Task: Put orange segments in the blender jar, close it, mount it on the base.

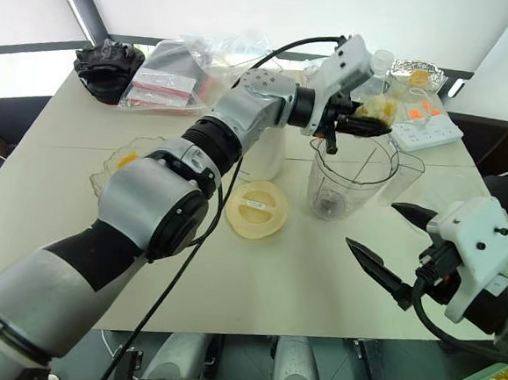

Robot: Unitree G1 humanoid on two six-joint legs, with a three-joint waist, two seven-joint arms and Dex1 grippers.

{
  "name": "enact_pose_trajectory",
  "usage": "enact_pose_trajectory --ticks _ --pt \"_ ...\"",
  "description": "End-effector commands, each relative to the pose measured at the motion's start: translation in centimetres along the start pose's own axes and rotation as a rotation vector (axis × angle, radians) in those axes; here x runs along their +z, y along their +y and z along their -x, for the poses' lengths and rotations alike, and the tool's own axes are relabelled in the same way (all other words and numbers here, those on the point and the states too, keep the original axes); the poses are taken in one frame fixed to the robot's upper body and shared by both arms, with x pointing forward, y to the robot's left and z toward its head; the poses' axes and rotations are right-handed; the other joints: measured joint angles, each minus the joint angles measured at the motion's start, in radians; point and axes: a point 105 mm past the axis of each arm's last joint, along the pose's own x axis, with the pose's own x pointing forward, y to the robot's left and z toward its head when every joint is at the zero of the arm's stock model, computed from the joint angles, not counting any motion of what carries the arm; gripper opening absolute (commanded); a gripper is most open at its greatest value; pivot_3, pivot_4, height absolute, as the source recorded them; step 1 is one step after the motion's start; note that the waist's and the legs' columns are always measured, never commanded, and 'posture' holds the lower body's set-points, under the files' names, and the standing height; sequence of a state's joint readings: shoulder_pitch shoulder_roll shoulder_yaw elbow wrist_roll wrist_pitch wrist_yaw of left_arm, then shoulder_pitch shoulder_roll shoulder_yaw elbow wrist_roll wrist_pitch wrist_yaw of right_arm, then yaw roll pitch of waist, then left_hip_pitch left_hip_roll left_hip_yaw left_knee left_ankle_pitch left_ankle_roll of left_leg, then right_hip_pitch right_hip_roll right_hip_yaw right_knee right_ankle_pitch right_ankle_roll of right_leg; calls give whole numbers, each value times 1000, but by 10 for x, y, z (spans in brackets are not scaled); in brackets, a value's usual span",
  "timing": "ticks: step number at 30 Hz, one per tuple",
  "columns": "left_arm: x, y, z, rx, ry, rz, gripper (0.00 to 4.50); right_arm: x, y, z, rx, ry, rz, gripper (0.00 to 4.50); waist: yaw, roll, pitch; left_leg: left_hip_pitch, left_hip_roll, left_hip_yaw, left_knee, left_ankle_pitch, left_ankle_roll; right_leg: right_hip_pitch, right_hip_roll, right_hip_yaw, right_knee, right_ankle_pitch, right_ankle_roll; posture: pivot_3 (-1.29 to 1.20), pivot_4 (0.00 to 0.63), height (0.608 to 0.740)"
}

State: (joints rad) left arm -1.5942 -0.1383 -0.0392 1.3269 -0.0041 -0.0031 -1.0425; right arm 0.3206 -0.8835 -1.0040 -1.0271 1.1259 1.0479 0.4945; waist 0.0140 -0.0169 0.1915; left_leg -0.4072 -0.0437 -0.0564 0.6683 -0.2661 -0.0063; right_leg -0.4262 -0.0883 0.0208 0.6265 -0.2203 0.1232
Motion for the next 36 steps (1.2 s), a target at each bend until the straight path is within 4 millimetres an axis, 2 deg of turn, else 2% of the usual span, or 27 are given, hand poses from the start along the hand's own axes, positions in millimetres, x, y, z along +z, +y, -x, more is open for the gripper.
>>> enact_pose_trajectory --ticks 1,5,6,8,12,13,14,20,24,30,36 --pt "-12 -3 -4 4 61 -74 917 11 0 5 -36 -44 37 4500 1 0 0 0 0 0 0 0 0 0 0 0 0 0 0 0 150 740" --pt "-21 -5 -3 0 55 -77 917 11 -1 7 -44 -35 36 4500 1 0 0 0 0 0 0 0 0 0 0 0 0 0 0 0 150 740" --pt "-21 -4 -3 6 47 -74 1376 11 -1 7 -45 -33 37 4500 1 0 0 0 1 0 0 0 0 0 0 0 0 0 0 0 150 740" --pt "-21 -4 -3 15 28 -55 1791 12 -1 7 -45 -34 38 4500 1 -1 0 0 2 0 0 0 0 0 0 0 0 0 0 0 150 740" --pt "-13 0 -1 40 -36 -18 3785 12 -2 7 -43 -31 40 4500 1 -1 0 0 2 0 0 0 0 0 0 0 0 0 0 0 150 740" --pt "-11 1 -1 49 -45 -15 4212 13 -2 7 -43 -30 41 4500 1 -1 0 0 2 0 0 0 0 0 0 0 0 0 0 0 150 740" --pt "-10 2 -1 58 -50 -16 4372 13 -2 7 -43 -29 41 4500 1 -1 0 0 2 0 0 0 0 0 0 0 0 0 0 0 150 740" --pt "4 11 1 126 -111 -10 4372 13 -4 7 -51 -24 44 4500 1 -1 0 0 2 0 0 0 0 0 0 0 0 0 0 0 150 740" --pt "13 24 24 130 -158 29 4372 7 -7 11 -101 -17 19 4500 -1 -1 0 0 2 0 0 0 0 0 0 0 0 0 0 0 150 740" --pt "-13 37 77 99 -160 108 4372 -21 -22 25 -239 54 -35 4500 -1 0 0 0 2 0 0 0 0 0 1 0 0 0 0 0 150 740" --pt "-50 28 128 72 -124 154 4372 -55 -51 43 -432 118 -75 4500 -2 1 0 1 4 -1 0 0 0 0 1 0 1 0 0 0 150 740"
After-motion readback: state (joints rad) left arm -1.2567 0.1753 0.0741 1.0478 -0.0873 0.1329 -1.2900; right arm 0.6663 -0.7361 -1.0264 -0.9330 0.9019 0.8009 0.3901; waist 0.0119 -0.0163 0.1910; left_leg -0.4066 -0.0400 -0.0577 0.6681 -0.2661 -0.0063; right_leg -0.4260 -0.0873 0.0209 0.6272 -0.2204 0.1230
